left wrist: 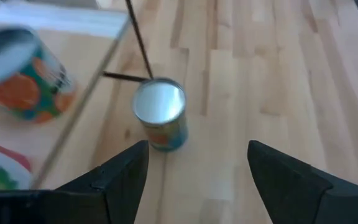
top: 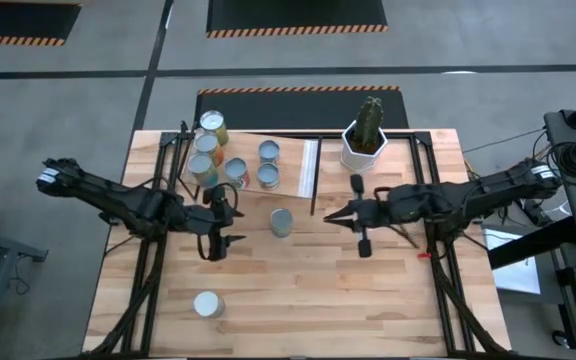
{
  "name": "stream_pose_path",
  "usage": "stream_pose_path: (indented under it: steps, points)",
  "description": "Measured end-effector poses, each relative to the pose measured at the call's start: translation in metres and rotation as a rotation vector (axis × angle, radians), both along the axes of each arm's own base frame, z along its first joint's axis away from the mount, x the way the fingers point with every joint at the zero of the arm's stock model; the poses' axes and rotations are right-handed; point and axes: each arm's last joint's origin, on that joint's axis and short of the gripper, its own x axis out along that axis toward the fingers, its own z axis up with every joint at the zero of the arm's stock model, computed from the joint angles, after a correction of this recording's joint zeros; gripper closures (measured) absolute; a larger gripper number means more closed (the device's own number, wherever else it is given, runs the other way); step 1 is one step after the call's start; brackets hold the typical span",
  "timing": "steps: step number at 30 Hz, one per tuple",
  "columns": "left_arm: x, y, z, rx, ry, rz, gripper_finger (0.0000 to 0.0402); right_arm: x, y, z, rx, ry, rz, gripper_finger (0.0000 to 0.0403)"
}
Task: Pick and place cans onto a shelf
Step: Put the canned tomatoes on the shelf
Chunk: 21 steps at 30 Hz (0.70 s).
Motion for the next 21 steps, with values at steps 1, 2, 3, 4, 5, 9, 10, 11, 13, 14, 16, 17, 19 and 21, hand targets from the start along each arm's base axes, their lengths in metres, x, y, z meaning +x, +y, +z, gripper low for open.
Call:
stream_pose_path:
  steps: [1, 2, 3, 4, 5, 9, 10, 11, 13, 14, 16, 17, 19, 21]
  points:
    - [0.0, -0.001, -0.001, -0.005, 0.007, -0.005, 0.0146, 0.005, 0.001, 0.0, 0.013, 0.02, -0.003, 0.0394]
    - [-0.001, -0.003, -0.001, -0.007, 0.011, -0.015, 0.0146, 0.009, 0.003, -0.001, 0.025, 0.044, -0.005, 0.0394]
    - [-0.001, -0.005, -0.002, -0.007, 0.014, -0.025, 0.0146, 0.013, 0.004, -0.002, 0.038, 0.07, -0.009, 0.0394]
    - [-0.001, -0.006, -0.004, -0.005, 0.02, -0.033, 0.0146, 0.018, 0.006, -0.004, 0.052, 0.097, -0.014, 0.0394]
    - [-0.002, -0.008, -0.006, -0.002, 0.028, -0.041, 0.0146, 0.022, 0.008, -0.006, 0.062, 0.126, -0.017, 0.0394]
    - [-0.002, -0.012, -0.018, 0.007, 0.05, -0.061, 0.0146, 0.036, 0.016, -0.02, 0.112, 0.242, -0.031, 0.0394]
    - [-0.001, -0.013, -0.021, 0.007, 0.048, -0.063, 0.0146, 0.039, 0.019, -0.024, 0.126, 0.27, -0.034, 0.0394]
    - [-0.001, -0.014, -0.024, 0.007, 0.046, -0.064, 0.0146, 0.042, 0.021, -0.029, 0.142, 0.297, -0.04, 0.0394]
    - [0.0, -0.014, -0.03, 0.008, 0.042, -0.064, 0.0146, 0.047, 0.026, -0.037, 0.176, 0.326, -0.049, 0.0394]
    - [0.001, -0.014, -0.034, 0.005, 0.035, -0.064, 0.0146, 0.049, 0.028, -0.043, 0.194, 0.342, -0.054, 0.0394]
    - [0.001, -0.014, -0.04, 0.01, 0.04, -0.066, 0.0146, 0.053, 0.032, -0.057, 0.22, 0.385, -0.07, 0.0394]
    - [0.001, -0.014, -0.043, 0.013, 0.049, -0.066, 0.0146, 0.055, 0.034, -0.064, 0.233, 0.406, -0.078, 0.0394]
    - [0.002, -0.015, -0.048, 0.01, 0.047, -0.065, 0.0146, 0.059, 0.037, -0.079, 0.247, 0.439, -0.102, 0.0394]
    - [0.002, -0.015, -0.053, 0.01, 0.046, -0.064, 0.0146, 0.064, 0.039, -0.09, 0.247, 0.445, -0.138, 0.0394]
